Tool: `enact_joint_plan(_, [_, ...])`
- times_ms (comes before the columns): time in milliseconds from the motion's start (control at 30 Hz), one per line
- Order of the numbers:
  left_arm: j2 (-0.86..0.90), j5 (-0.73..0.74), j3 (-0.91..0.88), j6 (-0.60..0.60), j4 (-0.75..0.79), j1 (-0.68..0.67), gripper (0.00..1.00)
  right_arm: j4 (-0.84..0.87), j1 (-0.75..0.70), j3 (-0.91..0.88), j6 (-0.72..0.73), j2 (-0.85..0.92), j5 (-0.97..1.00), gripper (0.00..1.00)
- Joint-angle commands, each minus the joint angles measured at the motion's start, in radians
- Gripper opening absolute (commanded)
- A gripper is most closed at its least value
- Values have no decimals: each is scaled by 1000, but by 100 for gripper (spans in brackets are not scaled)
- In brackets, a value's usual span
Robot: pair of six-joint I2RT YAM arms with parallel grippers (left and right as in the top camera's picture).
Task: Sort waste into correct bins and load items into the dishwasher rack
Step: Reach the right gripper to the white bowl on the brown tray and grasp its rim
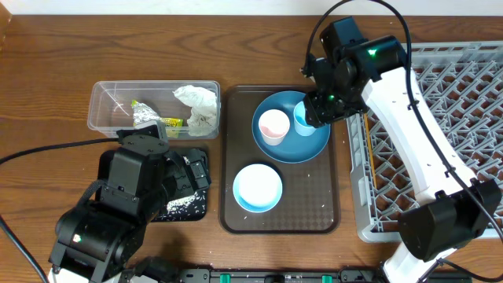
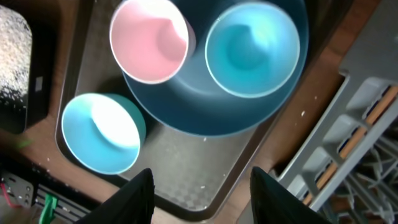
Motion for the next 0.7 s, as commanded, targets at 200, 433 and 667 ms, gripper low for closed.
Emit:
enact_joint_plan(200, [23,33,14,-37,101,4,98,-33,-8,-4,10,-15,-59,47])
enact_joint_plan(433, [100,-58,14,-40,-2,5,98,-126,45,-33,68,-15,-199,45])
enact_joint_plan(667, [109,-78,14,-39,-8,5,98,-64,172,-173,170,-15,-145,46])
